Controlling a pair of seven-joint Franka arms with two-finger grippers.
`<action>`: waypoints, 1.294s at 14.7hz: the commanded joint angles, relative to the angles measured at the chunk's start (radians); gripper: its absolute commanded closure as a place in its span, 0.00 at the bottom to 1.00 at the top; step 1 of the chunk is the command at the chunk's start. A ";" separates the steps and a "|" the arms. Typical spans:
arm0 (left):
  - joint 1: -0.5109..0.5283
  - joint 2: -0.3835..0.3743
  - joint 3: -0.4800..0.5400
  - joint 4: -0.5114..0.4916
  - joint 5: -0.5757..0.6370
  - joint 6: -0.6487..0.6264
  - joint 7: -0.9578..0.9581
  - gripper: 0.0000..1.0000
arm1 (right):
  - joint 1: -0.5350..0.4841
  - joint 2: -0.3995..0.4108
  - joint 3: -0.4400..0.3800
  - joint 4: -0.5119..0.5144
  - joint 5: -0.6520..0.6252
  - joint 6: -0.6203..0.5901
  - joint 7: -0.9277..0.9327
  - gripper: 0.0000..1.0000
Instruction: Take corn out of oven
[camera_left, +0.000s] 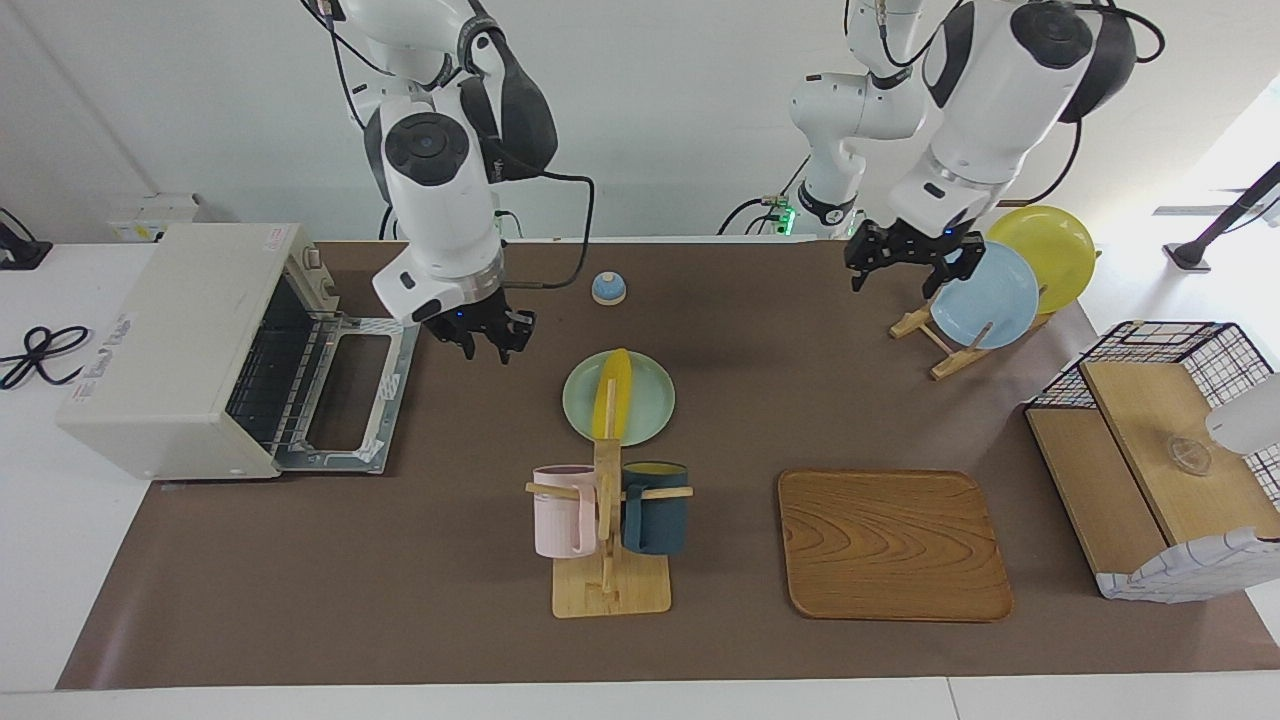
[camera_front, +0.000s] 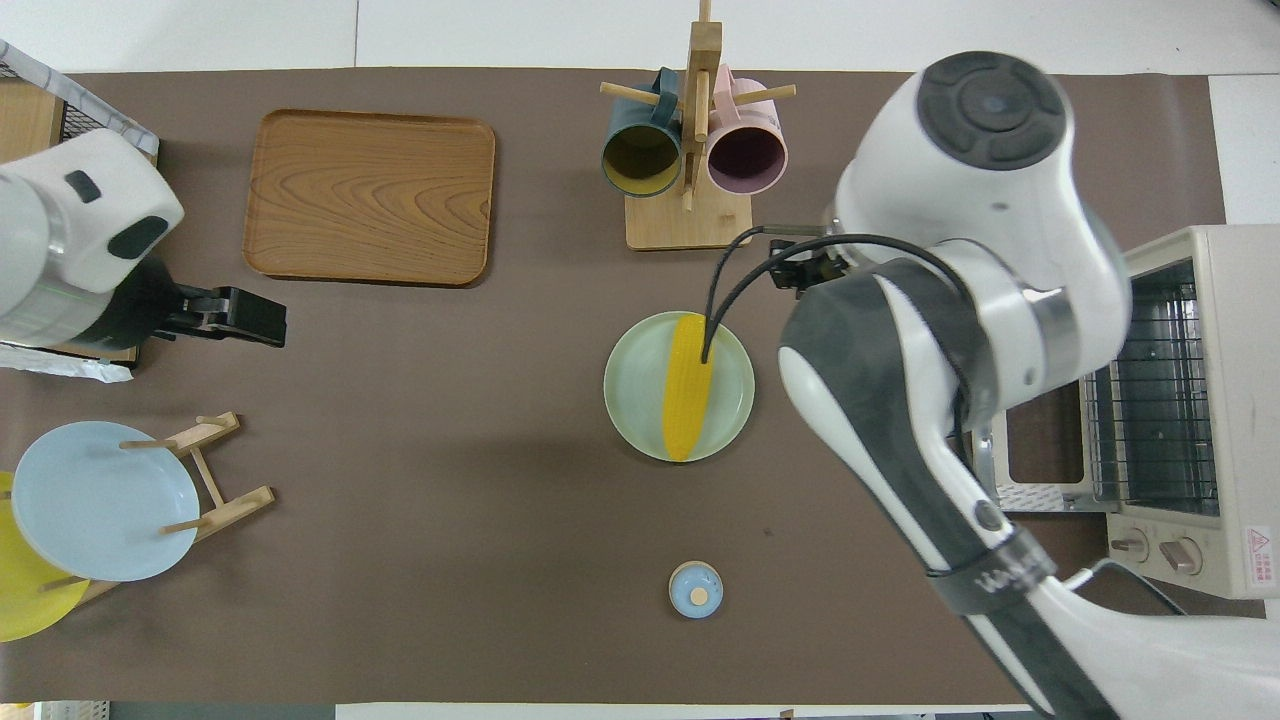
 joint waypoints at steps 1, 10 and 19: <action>-0.133 -0.023 0.015 -0.099 -0.024 0.127 -0.102 0.00 | -0.056 -0.051 0.014 -0.163 -0.004 0.073 -0.012 0.92; -0.418 0.379 0.018 0.068 -0.057 0.451 -0.268 0.00 | -0.217 -0.067 0.014 -0.601 -0.004 0.667 -0.275 1.00; -0.463 0.545 0.018 0.093 -0.064 0.594 -0.285 0.00 | -0.305 -0.059 0.012 -0.563 -0.159 0.592 -0.322 1.00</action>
